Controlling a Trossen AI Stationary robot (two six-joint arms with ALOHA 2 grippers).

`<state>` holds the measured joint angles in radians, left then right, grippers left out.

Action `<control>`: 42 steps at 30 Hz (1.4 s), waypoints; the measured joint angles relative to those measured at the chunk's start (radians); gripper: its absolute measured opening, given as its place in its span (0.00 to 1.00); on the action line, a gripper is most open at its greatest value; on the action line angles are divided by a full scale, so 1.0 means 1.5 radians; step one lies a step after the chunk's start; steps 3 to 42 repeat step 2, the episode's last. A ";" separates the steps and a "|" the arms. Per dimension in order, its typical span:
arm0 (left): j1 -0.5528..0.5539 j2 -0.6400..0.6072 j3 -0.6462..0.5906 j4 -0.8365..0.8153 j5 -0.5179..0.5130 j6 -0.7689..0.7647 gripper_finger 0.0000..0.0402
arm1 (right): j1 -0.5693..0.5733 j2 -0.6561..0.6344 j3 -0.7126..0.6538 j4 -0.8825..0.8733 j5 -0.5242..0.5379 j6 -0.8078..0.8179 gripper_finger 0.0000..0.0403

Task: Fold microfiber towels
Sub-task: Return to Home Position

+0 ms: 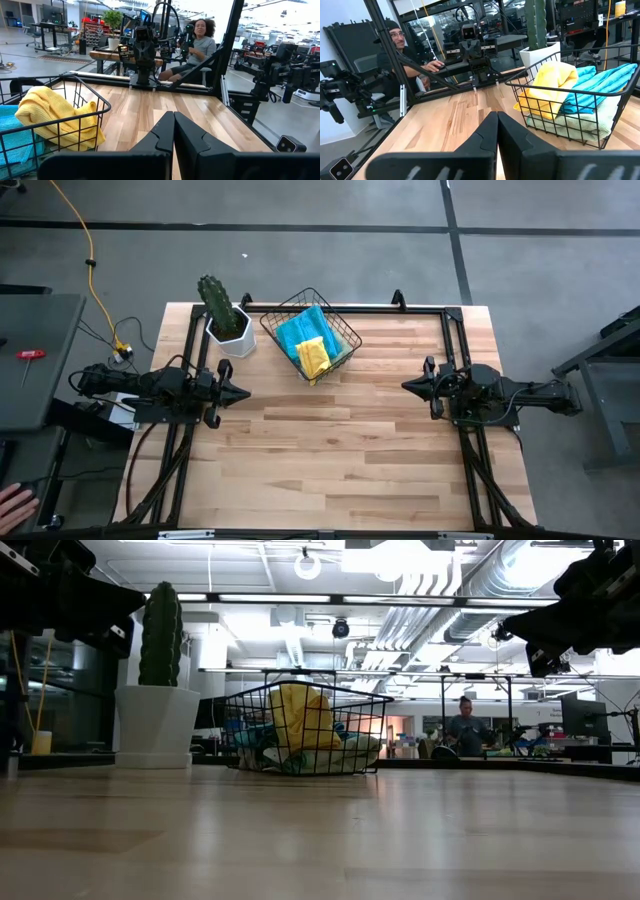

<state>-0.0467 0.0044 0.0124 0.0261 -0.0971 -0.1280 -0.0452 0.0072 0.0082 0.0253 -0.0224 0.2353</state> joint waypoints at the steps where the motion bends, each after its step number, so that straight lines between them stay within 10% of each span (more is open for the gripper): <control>1: 0.000 0.000 0.000 0.000 0.000 0.000 0.00 | 0.000 0.000 0.000 0.000 0.000 0.000 0.00; 42: 0.000 0.000 0.000 0.000 0.000 0.000 0.00 | 0.000 0.000 0.000 0.000 0.000 0.000 0.00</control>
